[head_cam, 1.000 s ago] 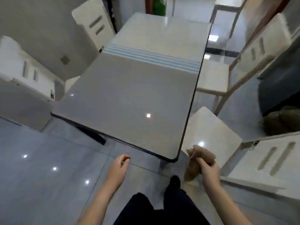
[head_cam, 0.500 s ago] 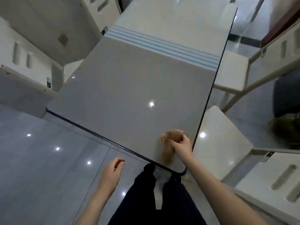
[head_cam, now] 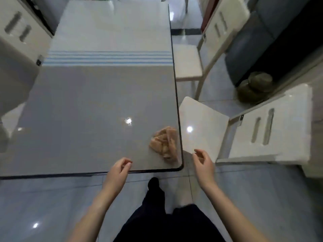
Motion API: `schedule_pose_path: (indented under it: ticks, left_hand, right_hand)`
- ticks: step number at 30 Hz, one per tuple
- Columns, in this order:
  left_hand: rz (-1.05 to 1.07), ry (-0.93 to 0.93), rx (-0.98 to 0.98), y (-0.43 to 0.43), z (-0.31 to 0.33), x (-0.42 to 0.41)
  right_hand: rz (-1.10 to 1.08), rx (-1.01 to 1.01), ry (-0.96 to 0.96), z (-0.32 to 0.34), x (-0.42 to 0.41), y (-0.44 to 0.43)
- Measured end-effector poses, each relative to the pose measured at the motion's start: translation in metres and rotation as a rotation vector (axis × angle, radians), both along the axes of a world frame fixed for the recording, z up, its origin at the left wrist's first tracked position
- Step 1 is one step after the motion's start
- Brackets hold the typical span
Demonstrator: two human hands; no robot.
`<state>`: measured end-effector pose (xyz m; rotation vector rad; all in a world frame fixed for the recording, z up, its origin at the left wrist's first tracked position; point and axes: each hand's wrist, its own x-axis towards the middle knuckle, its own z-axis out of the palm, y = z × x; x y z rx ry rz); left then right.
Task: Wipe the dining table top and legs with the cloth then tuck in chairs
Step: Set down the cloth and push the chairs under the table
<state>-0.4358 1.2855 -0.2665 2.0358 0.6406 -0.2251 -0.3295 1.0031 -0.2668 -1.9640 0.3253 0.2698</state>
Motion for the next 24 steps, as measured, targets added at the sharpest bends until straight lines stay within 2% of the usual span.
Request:
schedule_pose_path:
  ticks: [7,9,15,19,24]
  left_hand:
    - [-0.231,-0.024,-0.096,-0.114,0.000,0.024]
    - [-0.285,0.006,-0.126,-0.165,-0.008,0.014]
    - [-0.339,0.113,-0.232,-0.288,-0.036,-0.039]
    - [-0.349,0.172,-0.227,-0.342,-0.039,-0.049]
    - [-0.350,0.203,-0.161,-0.394,-0.041,-0.029]
  right_hand:
    - [-0.453,0.127,0.094,-0.030,-0.132,-0.153]
    - [-0.612,0.167,0.122,-0.037,-0.181,-0.203]
    - [-0.865,0.208,0.189,-0.051,-0.297,-0.320]
    - [-0.942,0.240,0.175,-0.046,-0.317,-0.383]
    - [-0.923,0.268,0.114,-0.047,-0.278,-0.455]
